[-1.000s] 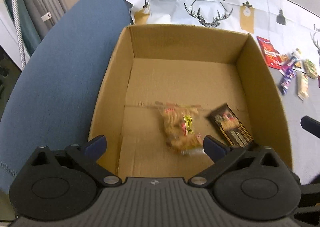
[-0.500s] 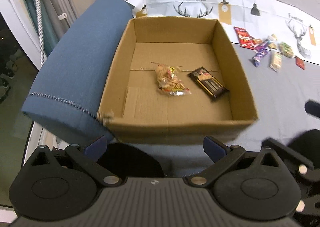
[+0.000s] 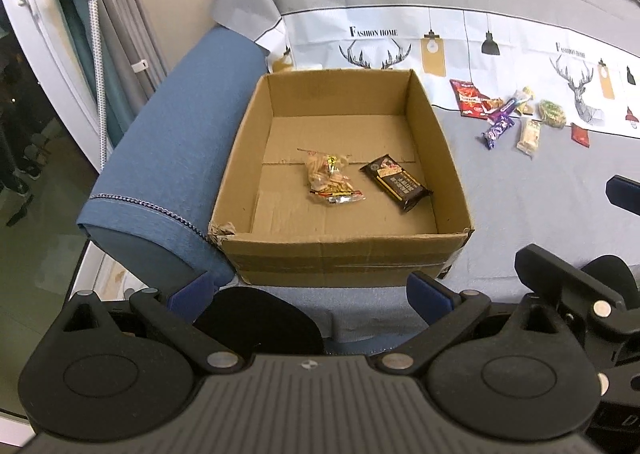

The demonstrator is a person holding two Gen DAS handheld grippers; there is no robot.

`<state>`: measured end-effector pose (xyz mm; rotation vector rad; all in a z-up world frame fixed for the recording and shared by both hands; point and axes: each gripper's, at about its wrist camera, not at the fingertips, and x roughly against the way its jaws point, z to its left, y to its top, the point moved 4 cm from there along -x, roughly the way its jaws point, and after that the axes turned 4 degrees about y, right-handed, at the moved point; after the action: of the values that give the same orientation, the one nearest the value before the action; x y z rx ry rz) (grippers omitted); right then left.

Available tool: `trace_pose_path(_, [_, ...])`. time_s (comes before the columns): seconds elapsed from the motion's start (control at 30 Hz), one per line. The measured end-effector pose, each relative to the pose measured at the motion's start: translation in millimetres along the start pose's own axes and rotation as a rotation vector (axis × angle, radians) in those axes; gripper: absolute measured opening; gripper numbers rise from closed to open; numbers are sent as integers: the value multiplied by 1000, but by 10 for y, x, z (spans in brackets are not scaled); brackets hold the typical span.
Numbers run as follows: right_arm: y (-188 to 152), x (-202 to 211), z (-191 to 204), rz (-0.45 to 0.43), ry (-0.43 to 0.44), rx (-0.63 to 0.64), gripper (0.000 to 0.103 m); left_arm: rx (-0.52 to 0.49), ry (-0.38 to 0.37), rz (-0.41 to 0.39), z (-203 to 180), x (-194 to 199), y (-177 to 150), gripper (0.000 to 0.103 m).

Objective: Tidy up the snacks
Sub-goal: 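Withdraw both tools from the box toward the snack pile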

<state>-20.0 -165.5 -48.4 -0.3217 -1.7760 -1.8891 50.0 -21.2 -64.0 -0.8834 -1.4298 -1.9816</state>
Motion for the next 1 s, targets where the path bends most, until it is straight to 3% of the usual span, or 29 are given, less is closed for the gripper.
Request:
trace_pose_path(0.53, [-17,57,-65,-27,6,-35,101,-27,24,-8,-80,38,48,103])
trace_pose_path(0.83, [-86,-77,-203,-4,10,-82,101,-46,8,49,-219,-154,126,103])
trace_pose_path(1.0, [-145,-175,-488,4,-45,-146,101,-59,-29,88,-417,-311,335,103])
